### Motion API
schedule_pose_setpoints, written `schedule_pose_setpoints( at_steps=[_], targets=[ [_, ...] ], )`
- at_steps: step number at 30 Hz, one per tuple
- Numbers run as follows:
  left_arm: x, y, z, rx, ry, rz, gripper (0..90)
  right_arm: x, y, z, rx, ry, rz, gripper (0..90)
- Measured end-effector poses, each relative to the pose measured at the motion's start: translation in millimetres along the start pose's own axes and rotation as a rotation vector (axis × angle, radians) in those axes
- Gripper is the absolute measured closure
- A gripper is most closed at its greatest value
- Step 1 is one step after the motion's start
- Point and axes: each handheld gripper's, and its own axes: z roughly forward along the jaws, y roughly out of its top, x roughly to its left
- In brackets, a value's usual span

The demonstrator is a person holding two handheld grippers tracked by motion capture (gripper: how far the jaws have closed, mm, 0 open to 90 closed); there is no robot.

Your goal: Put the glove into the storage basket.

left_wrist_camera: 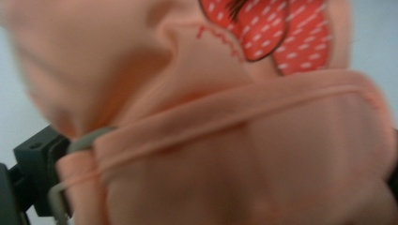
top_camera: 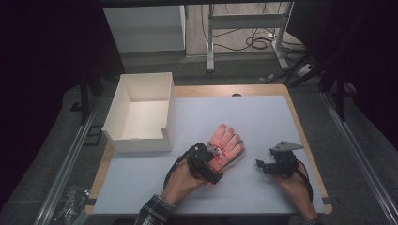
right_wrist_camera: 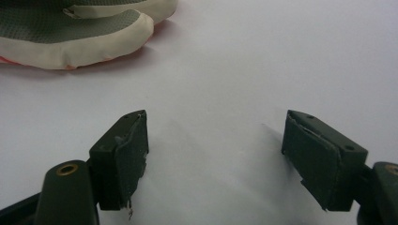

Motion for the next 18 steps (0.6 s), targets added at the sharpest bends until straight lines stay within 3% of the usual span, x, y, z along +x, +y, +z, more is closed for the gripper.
schedule_pose_setpoints(
  at_steps=[5, 9, 18],
  targets=[
    [-2.1, -0.6, 7.6, 0.028, 0.007, -0.024, 4.6, 0.0, 0.0, 0.0, 0.0, 0.0, 0.0, 23.5],
    [-8.6, 2.5, 7.5, 0.066, 0.048, 0.005, 12.6, 0.1, -0.1, 0.0, 0.0, -0.001, 0.0, 23.4],
    [-4.1, 2.1, 1.3, 0.055, 0.017, 0.039, 32.1, 0.2, -0.1, 0.0, 0.0, -0.001, 0.0, 23.4]
  ],
)
